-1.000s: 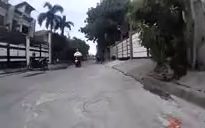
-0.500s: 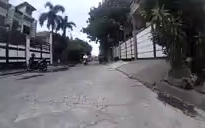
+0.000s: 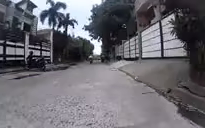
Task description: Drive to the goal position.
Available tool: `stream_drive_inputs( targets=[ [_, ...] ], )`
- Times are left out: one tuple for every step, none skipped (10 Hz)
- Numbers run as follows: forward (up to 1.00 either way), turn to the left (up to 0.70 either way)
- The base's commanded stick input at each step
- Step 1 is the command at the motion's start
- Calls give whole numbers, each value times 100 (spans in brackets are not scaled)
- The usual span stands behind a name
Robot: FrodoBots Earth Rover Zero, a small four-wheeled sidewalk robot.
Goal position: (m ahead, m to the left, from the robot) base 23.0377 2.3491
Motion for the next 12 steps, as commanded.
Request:
stream_drive_inputs(
  targets=[
    [100, 0],
    [100, 0],
    [100, 0],
    [100, 0],
    [100, 0],
    [100, 0],
    [100, 0],
    [100, 0],
    [100, 0],
    [100, 0],
    [100, 0],
    [100, 2]
  ],
)
